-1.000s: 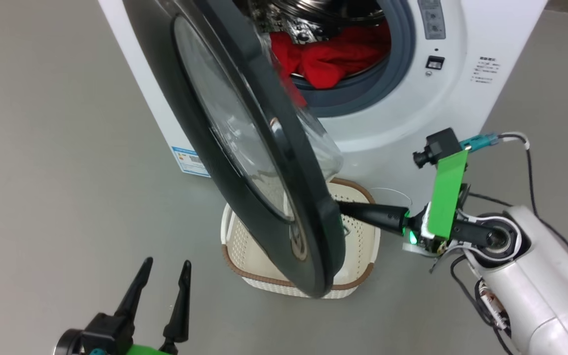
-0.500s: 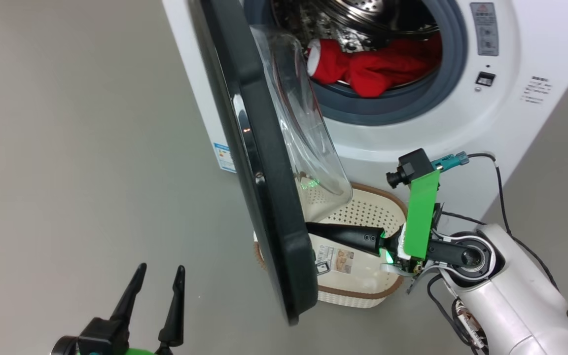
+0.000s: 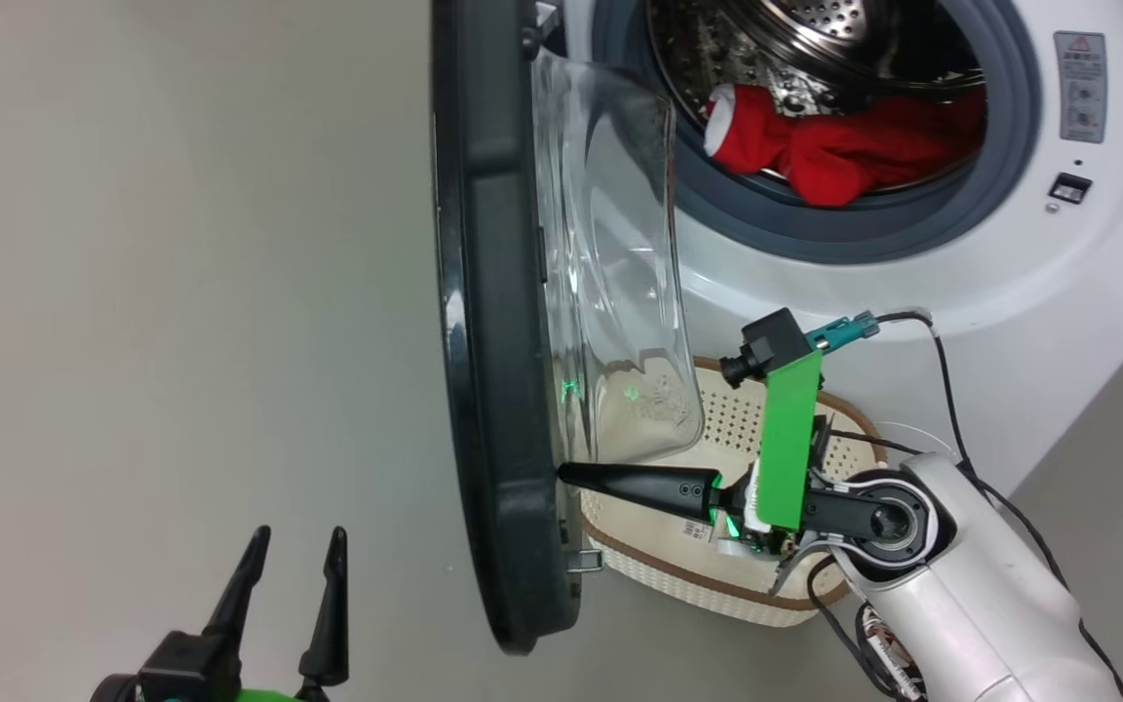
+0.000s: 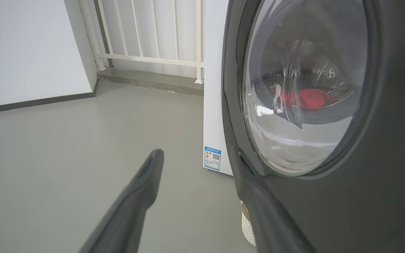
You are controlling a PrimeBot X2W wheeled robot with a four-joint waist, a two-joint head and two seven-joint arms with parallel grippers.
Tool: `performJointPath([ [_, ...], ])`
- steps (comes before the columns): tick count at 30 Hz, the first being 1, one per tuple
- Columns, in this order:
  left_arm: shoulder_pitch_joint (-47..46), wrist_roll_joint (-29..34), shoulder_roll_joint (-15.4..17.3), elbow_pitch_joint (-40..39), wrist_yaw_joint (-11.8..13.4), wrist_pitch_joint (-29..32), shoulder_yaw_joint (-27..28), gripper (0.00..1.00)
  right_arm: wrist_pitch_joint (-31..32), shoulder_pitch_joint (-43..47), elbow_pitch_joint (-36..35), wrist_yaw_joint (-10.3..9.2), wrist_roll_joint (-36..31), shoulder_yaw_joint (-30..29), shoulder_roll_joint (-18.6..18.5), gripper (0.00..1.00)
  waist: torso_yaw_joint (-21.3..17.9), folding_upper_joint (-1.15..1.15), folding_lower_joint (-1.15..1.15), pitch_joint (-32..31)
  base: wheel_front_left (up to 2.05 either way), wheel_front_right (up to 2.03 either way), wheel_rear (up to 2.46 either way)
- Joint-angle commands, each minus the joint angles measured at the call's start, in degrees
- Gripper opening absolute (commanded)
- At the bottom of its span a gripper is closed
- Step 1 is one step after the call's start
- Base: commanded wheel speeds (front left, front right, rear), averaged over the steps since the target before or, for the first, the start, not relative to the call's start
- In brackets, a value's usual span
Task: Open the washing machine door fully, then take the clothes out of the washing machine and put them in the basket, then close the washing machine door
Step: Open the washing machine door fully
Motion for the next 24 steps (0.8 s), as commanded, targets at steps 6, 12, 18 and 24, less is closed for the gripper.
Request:
performJointPath([
  [6,-1.62,-0.83,0.88,-0.97,0.76,-0.46,2.18,1.0,-0.01,-1.21,-1.3,0.09,-0.99,1.47,3.46,0.0,2.62,0.0,0.0,0.36,0.0,0.0,0.0],
  [12,-1.66,-1.41,0.88,-1.85,1.56,-0.46,3.04,1.0,0.3,-2.49,-0.22,0.09,-1.16,2.19,4.63,0.0,3.0,0.0,0.0,1.16,0.0,0.0,0.0],
  [18,-1.71,-1.73,0.88,-2.26,1.84,-0.46,3.7,1.0,0.29,-3.91,0.97,0.09,-1.16,2.42,5.38,0.0,3.14,0.0,0.0,1.71,0.0,0.0,0.0],
  [24,-1.69,-1.66,0.88,-2.13,1.87,-0.46,3.6,1.0,-0.31,-3.62,0.93,0.09,-1.48,2.03,5.46,0.0,3.02,0.0,0.0,1.5,0.0,0.0,0.0],
])
